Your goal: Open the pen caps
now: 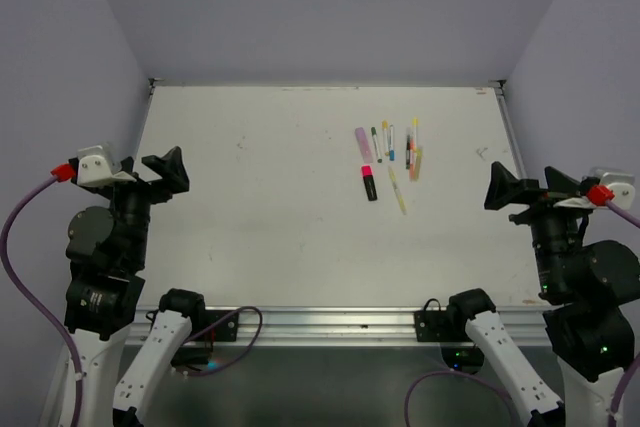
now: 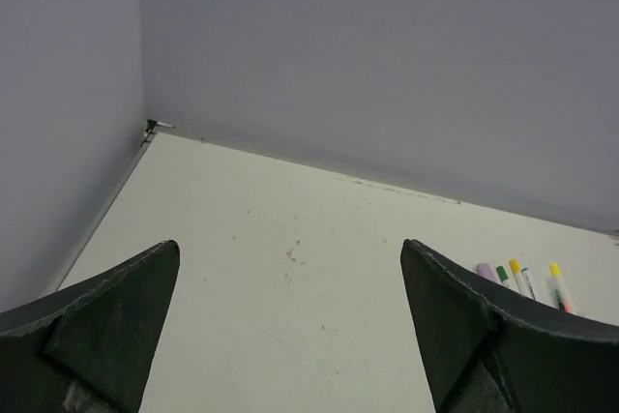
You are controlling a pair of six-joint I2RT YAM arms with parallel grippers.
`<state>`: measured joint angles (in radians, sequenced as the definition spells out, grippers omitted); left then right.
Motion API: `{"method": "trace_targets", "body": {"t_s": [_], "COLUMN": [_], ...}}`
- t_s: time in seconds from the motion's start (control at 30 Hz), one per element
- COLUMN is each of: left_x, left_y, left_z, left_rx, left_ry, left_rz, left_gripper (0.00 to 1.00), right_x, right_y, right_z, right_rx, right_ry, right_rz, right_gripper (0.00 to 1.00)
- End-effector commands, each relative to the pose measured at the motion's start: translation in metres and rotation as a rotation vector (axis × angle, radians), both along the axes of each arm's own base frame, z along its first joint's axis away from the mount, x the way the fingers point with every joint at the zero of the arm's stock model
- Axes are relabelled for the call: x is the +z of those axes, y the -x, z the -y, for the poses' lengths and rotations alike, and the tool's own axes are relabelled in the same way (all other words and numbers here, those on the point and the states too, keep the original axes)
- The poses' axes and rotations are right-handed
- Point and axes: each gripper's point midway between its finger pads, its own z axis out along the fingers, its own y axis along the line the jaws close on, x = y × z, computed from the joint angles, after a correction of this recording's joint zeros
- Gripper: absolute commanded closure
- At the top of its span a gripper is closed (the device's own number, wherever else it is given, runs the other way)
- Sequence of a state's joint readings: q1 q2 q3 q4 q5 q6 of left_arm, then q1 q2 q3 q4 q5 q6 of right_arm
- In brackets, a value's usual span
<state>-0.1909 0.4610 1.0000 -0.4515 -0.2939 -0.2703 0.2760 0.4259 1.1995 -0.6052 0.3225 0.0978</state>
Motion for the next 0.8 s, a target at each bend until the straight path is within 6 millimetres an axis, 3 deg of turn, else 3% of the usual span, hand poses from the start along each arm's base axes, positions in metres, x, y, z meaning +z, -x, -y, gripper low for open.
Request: {"method": "trace_targets", "body": {"t_s": [0.0,0.1,0.23,0.4,0.47,0.5,0.7,0.77], "left_x": [-0.005,-0.012,-0.033,-0.076,-0.098,-0.107,-0.164,-0.178], "left_y": [-0.008,-0.013,-0.025,-0.043,-0.050,-0.055,-0.072,-0.075], "left_z": [0.006,0.009,0.014,0.029,0.034,0.036,0.051,0.055], "left_rx": [-0.022,-0.033,-0.047,-0.102,-0.113,-0.121,-0.157,-0.175], "left_ry": [0.006,0.003,0.012,0.018,0.033,0.033,0.064,0.067], "left_rz": [-0.014,-0.033,-0.096,-0.206,-0.266,-0.296,-0.477,-0.520], "left_gripper": [0.00,0.00,0.00,0.00,0.00,0.00,0.00,0.00], "right_x": [0.002,-0.009,-0.038,-0.081,-0.116,-0.121,-0.234,-0.251], "right_y": [-0.007,-0.015,-0.033,-0.060,-0.077,-0.086,-0.126,-0.134], "right_z": [-0.003,-0.008,-0.017,-0.033,-0.045,-0.056,-0.097,-0.106], "right_rx": [0.006,0.015,0.027,0.033,0.039,0.088,0.155,0.172], "right_ry": [-0.020,-0.023,-0.091,-0.198,-0.251,-0.243,-0.235,-0.206], "right_rz": [0.008,-0.022,-0.102,-0.237,-0.334,-0.339,-0.731,-0.784], "right_gripper": [0.01,0.02,0.01,0.02,0.01,0.02,0.02,0.03]}}
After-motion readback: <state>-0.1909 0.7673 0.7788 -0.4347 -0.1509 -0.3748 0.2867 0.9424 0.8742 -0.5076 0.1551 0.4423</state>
